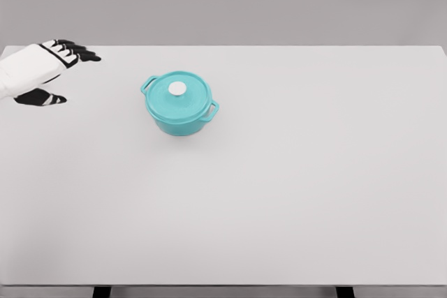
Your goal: Cover the pot with left arm
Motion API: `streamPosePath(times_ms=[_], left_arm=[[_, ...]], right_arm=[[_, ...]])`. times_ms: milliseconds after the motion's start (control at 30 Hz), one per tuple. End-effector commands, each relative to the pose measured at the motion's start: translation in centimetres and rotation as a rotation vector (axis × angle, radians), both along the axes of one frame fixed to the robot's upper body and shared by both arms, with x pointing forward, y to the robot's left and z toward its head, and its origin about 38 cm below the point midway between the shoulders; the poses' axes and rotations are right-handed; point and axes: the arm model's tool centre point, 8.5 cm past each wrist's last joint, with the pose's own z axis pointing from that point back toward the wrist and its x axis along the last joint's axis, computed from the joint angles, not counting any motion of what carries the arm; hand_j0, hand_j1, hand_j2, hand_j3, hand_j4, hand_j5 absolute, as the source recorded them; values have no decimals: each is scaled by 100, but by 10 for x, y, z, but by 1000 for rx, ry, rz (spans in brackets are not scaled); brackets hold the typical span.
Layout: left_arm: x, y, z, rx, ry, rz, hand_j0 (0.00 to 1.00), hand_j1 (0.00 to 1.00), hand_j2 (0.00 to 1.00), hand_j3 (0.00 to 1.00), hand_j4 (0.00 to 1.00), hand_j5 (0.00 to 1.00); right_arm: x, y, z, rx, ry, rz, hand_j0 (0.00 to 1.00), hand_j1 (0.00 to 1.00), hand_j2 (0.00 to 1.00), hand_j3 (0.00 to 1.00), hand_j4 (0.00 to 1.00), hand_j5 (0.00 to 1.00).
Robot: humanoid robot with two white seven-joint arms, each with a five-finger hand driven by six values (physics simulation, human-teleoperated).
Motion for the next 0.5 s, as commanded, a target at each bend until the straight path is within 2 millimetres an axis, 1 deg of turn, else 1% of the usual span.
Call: streamPosePath(times_ms=[0,267,467], left_arm=[[0,7,9,0,-20,17,100,100,100,100,100,100],[-3,5,0,-5,-2,15,100,100,100,100,100,100],[-3,4,0,-6,-2,12,100,100,100,100,100,100]], right_arm=[[0,0,0,0,0,0,100,100,100,100,100,100],[0,0,0,0,0,0,100,100,100,100,100,100],[0,0,0,0,0,0,100,100,100,100,100,100]])
